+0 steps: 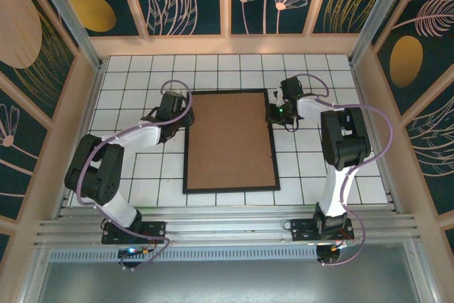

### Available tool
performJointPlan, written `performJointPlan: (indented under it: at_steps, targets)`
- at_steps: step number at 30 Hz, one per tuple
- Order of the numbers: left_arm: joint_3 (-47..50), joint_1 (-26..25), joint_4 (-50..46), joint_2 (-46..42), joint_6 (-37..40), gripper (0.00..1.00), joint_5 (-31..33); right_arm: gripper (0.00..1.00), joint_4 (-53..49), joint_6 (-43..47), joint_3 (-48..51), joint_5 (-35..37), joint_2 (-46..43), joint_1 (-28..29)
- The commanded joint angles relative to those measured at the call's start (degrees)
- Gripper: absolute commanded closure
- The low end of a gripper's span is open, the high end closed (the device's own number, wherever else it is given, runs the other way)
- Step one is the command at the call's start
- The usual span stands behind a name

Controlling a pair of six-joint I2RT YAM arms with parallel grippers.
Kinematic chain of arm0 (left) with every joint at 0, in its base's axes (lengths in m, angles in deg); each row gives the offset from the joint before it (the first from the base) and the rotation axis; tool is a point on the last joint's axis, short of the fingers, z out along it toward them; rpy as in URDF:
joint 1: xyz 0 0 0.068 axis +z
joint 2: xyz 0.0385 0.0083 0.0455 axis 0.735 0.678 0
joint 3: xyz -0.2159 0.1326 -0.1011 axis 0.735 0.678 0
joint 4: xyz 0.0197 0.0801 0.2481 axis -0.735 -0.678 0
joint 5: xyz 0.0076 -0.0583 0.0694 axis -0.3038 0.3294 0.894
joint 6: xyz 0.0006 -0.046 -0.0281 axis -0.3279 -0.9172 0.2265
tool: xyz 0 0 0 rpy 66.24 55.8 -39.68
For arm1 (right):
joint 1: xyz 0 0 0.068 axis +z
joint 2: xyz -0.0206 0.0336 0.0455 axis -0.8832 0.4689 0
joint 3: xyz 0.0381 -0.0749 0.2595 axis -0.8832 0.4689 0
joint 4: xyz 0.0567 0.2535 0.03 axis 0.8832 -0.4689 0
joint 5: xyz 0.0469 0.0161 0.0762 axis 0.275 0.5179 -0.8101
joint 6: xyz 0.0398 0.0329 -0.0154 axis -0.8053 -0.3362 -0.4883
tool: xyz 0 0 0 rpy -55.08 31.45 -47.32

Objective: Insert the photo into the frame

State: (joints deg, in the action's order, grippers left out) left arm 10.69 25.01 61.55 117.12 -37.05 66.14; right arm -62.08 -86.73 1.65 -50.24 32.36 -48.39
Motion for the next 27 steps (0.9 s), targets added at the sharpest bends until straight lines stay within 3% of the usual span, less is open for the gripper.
performJointPlan:
  at_steps: [1,10,27]
  targets:
    - [-2.78,1.65,-0.25,1.92,-0.11,0.56,-0.36,0.78,0.85,1.24,0.76,3.09,0.82,0.12]
    - [-10.53,4.83,-2.86,10.00,1.71,0.62,-4.05,0.78,1.40,1.99,0.22,2.21,0.88,0.11]
    - [-19.04,5.70,-7.26,20.33,4.57,0.73,-2.94,0.79,1.84,2.48,-0.21,0.98,1.14,0.03]
